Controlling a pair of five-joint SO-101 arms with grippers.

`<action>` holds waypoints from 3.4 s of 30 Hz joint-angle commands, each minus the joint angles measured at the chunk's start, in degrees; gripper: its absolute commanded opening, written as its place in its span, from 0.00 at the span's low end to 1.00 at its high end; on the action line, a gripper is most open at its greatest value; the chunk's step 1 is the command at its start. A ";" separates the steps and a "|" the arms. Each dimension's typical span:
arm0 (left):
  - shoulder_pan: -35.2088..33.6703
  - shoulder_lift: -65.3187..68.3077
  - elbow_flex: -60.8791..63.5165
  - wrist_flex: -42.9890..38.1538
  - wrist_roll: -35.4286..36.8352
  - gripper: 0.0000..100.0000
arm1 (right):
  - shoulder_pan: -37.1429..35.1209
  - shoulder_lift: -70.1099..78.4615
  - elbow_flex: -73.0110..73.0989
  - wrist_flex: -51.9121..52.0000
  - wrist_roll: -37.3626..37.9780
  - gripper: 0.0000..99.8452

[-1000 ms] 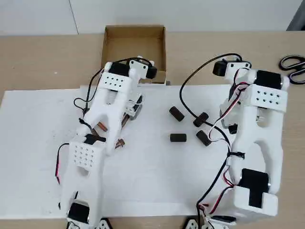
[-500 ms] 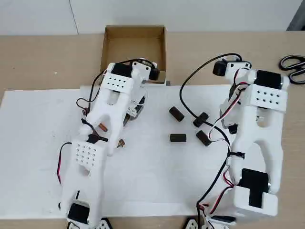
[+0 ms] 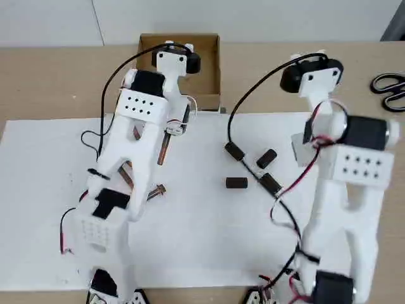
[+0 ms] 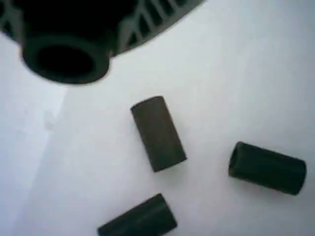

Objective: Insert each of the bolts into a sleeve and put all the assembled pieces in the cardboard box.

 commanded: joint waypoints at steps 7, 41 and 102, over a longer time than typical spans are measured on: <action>0.26 -26.81 7.34 0.79 11.43 0.00 | -0.48 -22.46 8.26 -0.84 -0.70 0.00; 0.35 -81.41 74.42 -47.21 39.38 0.00 | -40.31 -57.54 58.46 -36.53 -18.02 0.00; 9.76 -97.85 86.20 -50.37 35.52 0.01 | -48.40 -57.98 63.91 -44.09 -15.91 0.00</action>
